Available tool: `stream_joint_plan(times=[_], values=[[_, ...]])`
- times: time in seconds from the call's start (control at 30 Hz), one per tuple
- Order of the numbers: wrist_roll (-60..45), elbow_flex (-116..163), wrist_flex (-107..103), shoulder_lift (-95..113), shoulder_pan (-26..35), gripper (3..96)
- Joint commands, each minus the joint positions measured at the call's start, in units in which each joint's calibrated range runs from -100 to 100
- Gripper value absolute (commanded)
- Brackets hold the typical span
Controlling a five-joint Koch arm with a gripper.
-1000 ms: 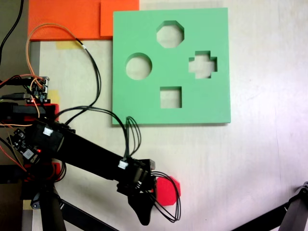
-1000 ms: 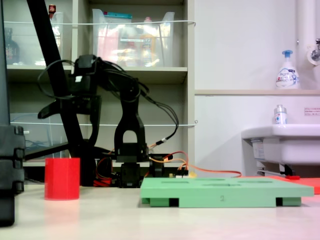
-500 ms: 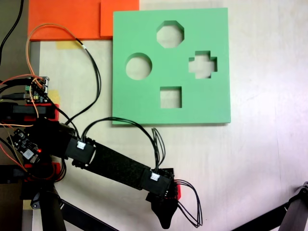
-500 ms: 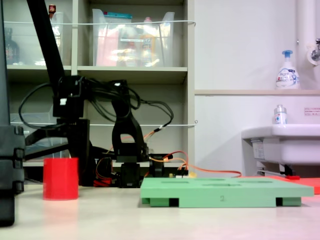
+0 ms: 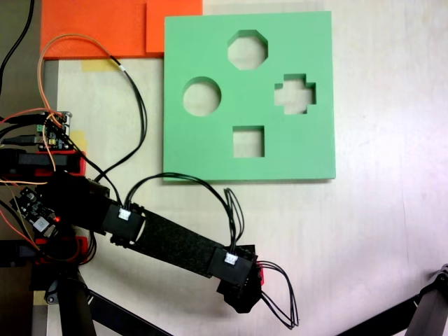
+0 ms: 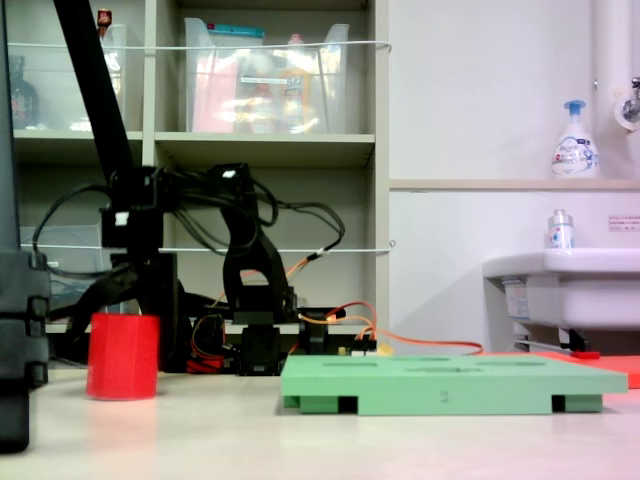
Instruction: Put the octagonal pillar block into the corresponding hole
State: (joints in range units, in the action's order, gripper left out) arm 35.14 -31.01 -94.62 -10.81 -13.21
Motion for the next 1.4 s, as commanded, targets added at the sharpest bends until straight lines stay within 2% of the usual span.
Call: stream_joint_plan(times=[0.03, 0.4, 0.87, 1.0, 1.1, 1.23, 1.27, 1.4], values=[[-0.10, -1.69, 0.68, -0.09, -0.29, 45.8], [-0.10, -1.49, -5.38, 2.43, -1.22, 29.5], [2.59, -0.49, -5.38, 34.13, 1.17, 29.1], [8.16, 7.58, -5.38, 47.40, 6.11, 29.1], [15.38, 13.17, -5.38, 52.15, 12.65, 29.1], [26.13, 13.77, -5.38, 51.17, 22.56, 29.3], [31.36, 11.57, -5.38, 48.10, 26.76, 29.3], [37.90, 9.48, -5.38, 42.23, 32.43, 29.4]])
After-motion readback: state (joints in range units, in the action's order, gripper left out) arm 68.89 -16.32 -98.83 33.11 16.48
